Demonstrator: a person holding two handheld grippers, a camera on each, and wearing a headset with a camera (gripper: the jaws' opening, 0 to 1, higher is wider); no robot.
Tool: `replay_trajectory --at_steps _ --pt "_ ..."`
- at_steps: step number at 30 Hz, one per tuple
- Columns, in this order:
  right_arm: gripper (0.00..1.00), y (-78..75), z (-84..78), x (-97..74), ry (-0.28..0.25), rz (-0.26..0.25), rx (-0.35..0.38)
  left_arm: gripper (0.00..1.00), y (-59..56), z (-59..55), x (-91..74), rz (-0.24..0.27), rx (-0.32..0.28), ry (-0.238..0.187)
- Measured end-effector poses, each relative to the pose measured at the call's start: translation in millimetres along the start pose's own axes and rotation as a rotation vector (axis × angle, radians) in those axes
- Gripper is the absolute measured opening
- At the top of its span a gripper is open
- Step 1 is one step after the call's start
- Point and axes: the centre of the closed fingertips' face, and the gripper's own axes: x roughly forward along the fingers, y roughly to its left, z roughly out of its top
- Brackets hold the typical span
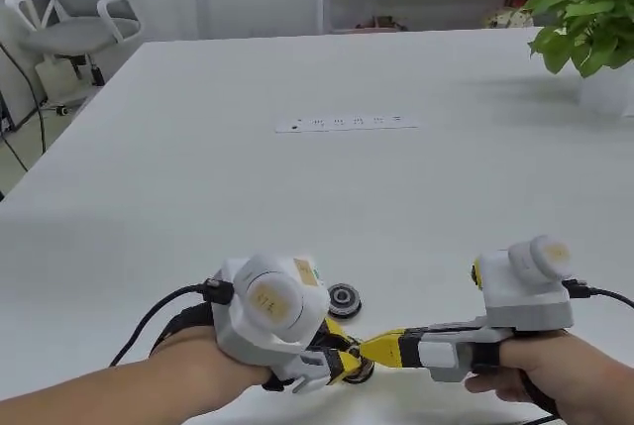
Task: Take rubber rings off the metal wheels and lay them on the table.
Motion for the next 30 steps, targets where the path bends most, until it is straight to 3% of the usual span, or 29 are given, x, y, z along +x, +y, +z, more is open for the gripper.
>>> replay_trajectory --at_steps 5,22,30 --pt "0.0 -11.9 0.1 -3.4 -0.006 -0.051 0.007 0.13 -0.1 0.4 0.0 0.002 0.006 -0.003" --pt "0.0 -12.4 0.9 -3.9 -0.002 -0.054 0.0 0.17 -0.4 -1.0 -5.3 -0.011 0.005 0.013" --pt "0.0 -11.1 2.7 -4.0 -0.005 -0.045 0.0 0.23 1.1 8.3 -17.4 -0.014 -0.057 -0.036"
